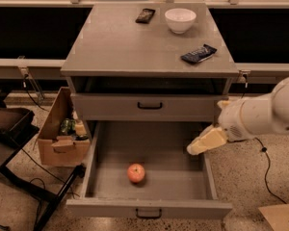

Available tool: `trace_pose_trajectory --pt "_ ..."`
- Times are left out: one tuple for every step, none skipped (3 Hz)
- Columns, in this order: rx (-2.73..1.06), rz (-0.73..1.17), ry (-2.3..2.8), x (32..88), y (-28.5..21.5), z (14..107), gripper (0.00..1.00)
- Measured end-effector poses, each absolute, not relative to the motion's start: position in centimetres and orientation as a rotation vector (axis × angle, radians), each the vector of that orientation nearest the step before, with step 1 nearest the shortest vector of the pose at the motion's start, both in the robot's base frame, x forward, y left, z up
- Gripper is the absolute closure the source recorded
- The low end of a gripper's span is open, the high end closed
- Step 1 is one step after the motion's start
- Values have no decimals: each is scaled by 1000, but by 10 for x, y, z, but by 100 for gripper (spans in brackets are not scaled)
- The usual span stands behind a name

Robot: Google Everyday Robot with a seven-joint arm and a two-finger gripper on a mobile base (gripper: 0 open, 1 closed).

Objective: Pick apple from middle drawer and place on counter

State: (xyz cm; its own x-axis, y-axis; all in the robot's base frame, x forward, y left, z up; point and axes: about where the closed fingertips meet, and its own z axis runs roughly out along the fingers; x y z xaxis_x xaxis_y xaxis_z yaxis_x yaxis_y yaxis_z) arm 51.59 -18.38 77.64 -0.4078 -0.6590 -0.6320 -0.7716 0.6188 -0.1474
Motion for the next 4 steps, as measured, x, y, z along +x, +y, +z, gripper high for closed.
trace_pose_trajectory --pt "-1114 232 2186 517 -170 724 0" --pt "-1142 247 2165 516 -159 675 0" --pt "-1190 282 2112 521 -137 623 0" --pt "-1191 297 2105 523 -133 608 0"
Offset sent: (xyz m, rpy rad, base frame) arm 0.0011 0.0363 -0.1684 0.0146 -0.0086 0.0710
